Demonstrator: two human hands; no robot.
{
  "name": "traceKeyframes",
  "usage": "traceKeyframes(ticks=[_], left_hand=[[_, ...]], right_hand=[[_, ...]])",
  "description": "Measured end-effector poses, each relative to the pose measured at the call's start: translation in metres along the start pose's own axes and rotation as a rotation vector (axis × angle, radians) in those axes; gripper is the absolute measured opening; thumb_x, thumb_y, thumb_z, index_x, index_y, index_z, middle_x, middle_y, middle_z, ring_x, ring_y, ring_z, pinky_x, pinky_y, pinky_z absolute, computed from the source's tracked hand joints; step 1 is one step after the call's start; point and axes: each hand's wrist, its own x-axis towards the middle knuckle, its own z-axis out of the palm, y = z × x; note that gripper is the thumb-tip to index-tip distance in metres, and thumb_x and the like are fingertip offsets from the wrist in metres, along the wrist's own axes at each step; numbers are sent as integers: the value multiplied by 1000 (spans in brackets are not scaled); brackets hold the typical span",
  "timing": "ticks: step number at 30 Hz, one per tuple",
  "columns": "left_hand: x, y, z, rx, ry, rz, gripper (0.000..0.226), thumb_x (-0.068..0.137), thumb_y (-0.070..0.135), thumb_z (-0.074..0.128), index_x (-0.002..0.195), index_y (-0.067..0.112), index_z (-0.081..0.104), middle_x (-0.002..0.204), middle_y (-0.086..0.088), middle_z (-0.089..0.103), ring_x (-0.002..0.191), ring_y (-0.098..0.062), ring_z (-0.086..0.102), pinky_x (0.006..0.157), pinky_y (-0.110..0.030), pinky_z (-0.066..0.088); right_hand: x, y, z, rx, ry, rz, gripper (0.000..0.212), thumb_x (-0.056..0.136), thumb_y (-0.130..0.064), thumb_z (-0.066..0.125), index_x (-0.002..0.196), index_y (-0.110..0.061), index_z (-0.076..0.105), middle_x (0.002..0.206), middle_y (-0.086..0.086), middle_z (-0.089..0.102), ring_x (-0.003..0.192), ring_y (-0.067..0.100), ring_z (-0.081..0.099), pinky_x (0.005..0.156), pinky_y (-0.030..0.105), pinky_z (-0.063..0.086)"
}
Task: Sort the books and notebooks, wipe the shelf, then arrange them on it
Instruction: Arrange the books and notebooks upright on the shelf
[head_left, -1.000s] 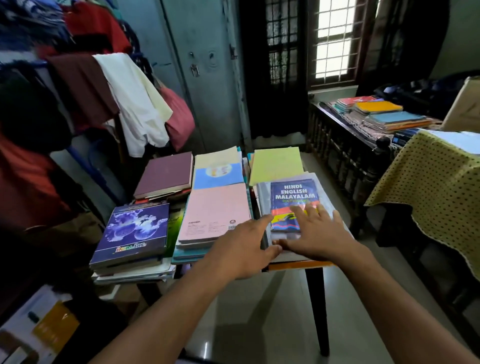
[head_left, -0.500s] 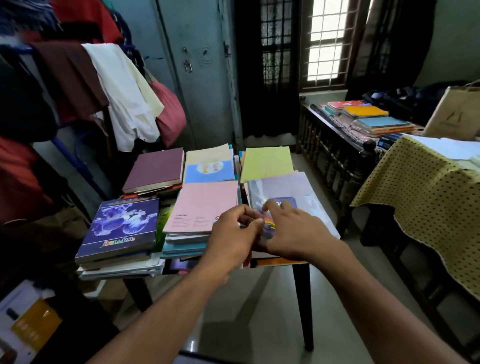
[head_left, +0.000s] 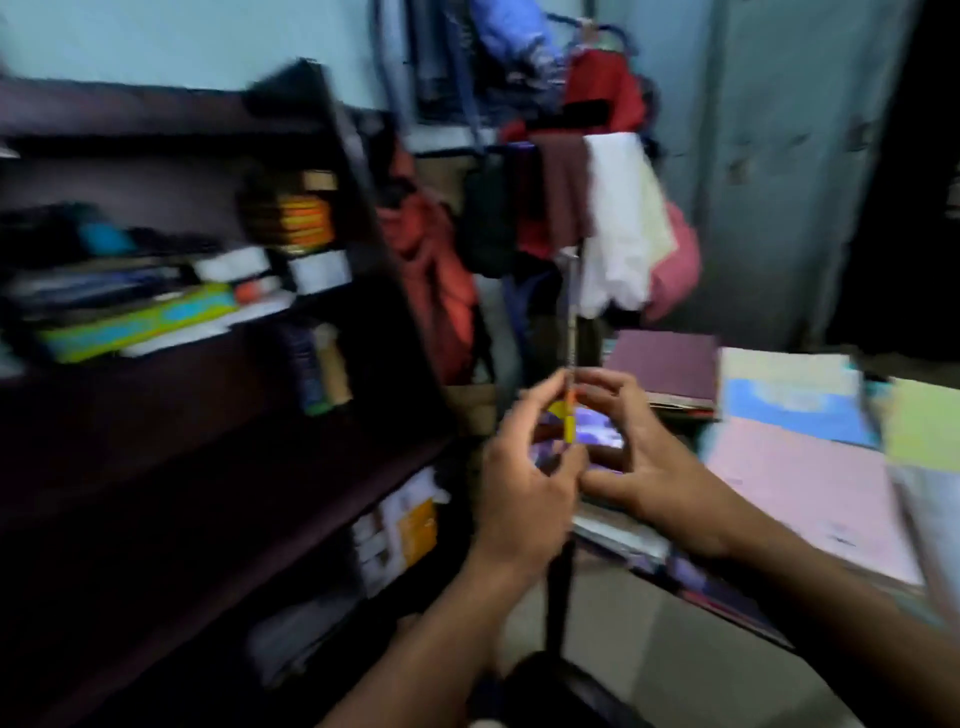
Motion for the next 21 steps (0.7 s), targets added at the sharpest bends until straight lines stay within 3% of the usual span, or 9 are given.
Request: traceKeyframes(ticks=[2, 4, 6, 10, 14, 17, 21], left_hand=[[-4, -24, -41, 54, 51, 23, 65, 77, -5, 60, 137, 20, 59, 129, 4, 63, 115, -14, 65, 98, -35, 55], [-9, -47, -77, 136, 99, 30, 66, 76, -7, 63, 136, 20, 59, 129, 5, 59, 116, -15, 63, 95, -39, 56], [-13, -70, -104, 230, 127, 51, 64, 76, 1, 65, 137, 20, 58, 132, 7, 56, 124, -13, 58, 99, -41, 54], [-3, -104, -158, 374, 128, 57, 61, 81, 21, 60, 141, 20, 55, 139, 10, 55, 129, -10, 54, 102, -39, 51], [15, -148, -212, 626, -122, 9, 71, 89, 29, 69, 153, 27, 40, 156, 13, 39, 144, -4, 37, 117, -34, 36], [32, -185, -258, 836, -118, -131, 73, 88, 52, 62, 153, 33, 36, 158, 10, 36, 145, -10, 37, 118, -48, 33], [55, -227, -329, 1056, -30, -560, 73, 94, 59, 57, 156, 33, 29, 164, 5, 26, 148, -23, 31, 120, -58, 23]], right_hand=[[30, 9, 45, 280, 17, 82, 56, 77, -15, 64, 130, -23, 48, 129, -3, 66, 116, 16, 66, 92, 34, 55], [58, 19, 88, 451, 39, 181, 39, 84, -12, 65, 120, -16, 53, 112, 5, 73, 95, 19, 72, 75, 29, 56], [76, 29, 121, 359, 82, 186, 24, 94, -10, 67, 115, -12, 54, 100, 6, 75, 86, 14, 73, 73, 27, 55], [114, 42, 167, 99, 44, 102, 14, 99, -22, 63, 110, -18, 55, 96, 1, 76, 89, 15, 74, 76, 35, 59], [159, 76, 181, -268, 94, 10, 8, 99, -24, 58, 104, -30, 56, 83, -2, 71, 74, 17, 70, 69, 47, 59], [187, 98, 181, -459, 196, -59, 13, 96, -21, 61, 106, -29, 60, 78, -5, 69, 73, 19, 68, 67, 37, 53], [219, 128, 187, -604, 224, -94, 5, 96, -22, 58, 98, -23, 53, 80, 0, 64, 74, 25, 62, 64, 40, 51]])
